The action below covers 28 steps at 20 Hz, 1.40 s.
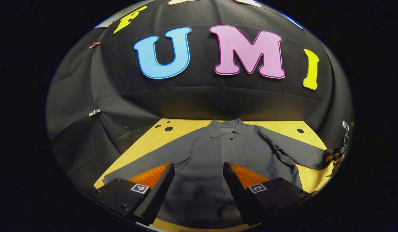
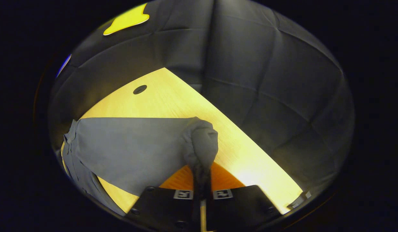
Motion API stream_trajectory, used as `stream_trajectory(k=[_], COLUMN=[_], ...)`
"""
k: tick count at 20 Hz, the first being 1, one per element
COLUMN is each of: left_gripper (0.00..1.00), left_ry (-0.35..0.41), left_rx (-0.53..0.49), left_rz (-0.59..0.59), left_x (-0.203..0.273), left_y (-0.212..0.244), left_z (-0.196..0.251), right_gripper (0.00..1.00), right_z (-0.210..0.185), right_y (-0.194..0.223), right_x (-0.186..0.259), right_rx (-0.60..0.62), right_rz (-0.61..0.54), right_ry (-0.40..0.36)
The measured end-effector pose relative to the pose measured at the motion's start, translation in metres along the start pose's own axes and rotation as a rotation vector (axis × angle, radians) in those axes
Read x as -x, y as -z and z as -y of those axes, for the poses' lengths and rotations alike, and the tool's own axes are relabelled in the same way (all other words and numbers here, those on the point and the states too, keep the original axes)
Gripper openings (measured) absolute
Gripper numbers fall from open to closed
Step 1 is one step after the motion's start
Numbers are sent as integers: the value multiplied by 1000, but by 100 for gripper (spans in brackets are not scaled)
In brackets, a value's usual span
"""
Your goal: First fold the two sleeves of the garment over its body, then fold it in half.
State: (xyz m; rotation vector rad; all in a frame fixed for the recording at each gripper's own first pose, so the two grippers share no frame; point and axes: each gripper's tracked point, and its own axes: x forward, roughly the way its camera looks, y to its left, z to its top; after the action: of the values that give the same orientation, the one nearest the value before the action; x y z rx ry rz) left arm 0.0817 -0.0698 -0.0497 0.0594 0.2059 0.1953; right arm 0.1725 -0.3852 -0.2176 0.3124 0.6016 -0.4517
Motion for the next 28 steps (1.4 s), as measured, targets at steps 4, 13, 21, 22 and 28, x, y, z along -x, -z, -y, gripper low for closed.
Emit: stream_trajectory(k=[4, 13, 21, 22, 28], left_gripper=[96, 96, 96, 96, 96], left_ry=[-9, -38, -55, -57, -90], left_rx=[24, 26, 58, 62, 102], left_rz=[-13, -9, -10, -11, -24], left_x=[5, 8, 23, 23, 30], left_y=[4, 3, 10, 11, 18], left_z=[-7, -27, -49, -53, -83], right_gripper=[5, 5, 5, 5, 5], right_z=[-3, -41, -110, -124, -208], right_y=[1, -43, -64, -66, -76], right_x=[-3, 45, 102, 110, 142], right_rx=[101, 165, 305, 319, 390], right_rz=[-14, 98, 179, 189, 219], right_ry=[-16, -73, -159, -177, -283])
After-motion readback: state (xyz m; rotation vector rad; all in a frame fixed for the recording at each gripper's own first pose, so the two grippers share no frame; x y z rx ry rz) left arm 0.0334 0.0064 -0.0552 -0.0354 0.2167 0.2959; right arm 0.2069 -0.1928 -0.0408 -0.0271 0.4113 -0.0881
